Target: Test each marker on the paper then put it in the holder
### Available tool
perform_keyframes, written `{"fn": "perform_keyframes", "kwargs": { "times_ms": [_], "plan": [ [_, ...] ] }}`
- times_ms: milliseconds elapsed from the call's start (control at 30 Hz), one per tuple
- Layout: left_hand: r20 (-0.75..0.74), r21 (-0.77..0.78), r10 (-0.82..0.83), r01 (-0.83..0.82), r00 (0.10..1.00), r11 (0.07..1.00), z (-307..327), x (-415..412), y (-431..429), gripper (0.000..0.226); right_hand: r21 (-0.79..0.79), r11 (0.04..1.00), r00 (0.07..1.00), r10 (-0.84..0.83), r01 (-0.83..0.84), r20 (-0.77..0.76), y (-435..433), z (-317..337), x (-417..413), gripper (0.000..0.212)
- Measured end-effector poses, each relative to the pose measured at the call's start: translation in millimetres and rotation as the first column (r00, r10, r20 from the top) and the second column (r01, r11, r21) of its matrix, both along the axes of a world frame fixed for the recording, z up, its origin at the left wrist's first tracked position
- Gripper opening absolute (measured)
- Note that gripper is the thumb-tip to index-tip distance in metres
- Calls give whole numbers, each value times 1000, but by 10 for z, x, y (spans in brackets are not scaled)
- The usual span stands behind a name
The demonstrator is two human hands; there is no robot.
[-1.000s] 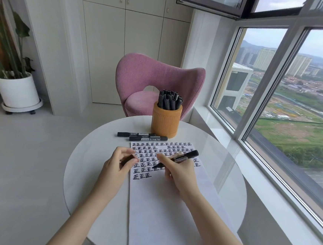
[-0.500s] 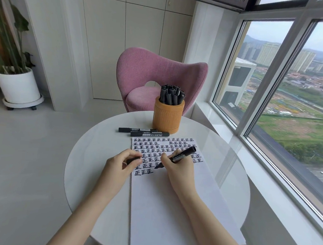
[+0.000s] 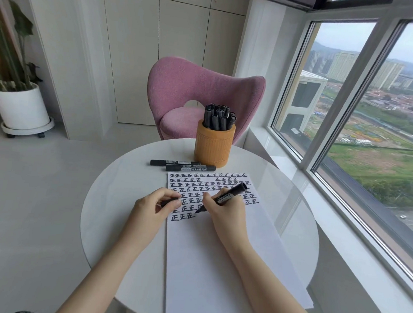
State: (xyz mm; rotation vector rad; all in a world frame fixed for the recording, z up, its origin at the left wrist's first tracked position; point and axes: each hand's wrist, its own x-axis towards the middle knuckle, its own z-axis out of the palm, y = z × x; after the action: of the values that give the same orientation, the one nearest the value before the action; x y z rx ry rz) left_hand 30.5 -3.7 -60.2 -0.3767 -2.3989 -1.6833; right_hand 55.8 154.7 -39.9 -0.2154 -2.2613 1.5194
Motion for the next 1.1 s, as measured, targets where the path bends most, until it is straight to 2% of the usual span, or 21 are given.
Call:
{"fn": "perform_keyframes", "kwargs": {
  "times_ms": [267, 433, 600, 933, 1100],
  "plan": [
    [5, -2, -4, 4, 1000, 1000, 1, 3, -9, 9, -27, 999, 999, -47, 47, -3, 0, 7, 3, 45],
    [7, -2, -3, 3, 1000, 1000, -3, 4, -13, 9, -64, 997, 999, -33, 33, 11, 18, -7, 4, 33],
    [1, -2, -2, 2, 1000, 1000, 5, 9, -6, 9, -25, 999, 999, -32, 32, -6, -2, 17, 12, 46],
    [5, -2, -2, 2, 1000, 1000, -11, -2, -16, 8, -42, 999, 1000, -9, 10, 8, 1, 34, 31, 32],
    [4, 0, -1, 1, 1000, 1000, -14, -6, -13, 9, -50, 999, 1000, -9, 10, 5, 11, 29, 36, 36]
  ]
}}
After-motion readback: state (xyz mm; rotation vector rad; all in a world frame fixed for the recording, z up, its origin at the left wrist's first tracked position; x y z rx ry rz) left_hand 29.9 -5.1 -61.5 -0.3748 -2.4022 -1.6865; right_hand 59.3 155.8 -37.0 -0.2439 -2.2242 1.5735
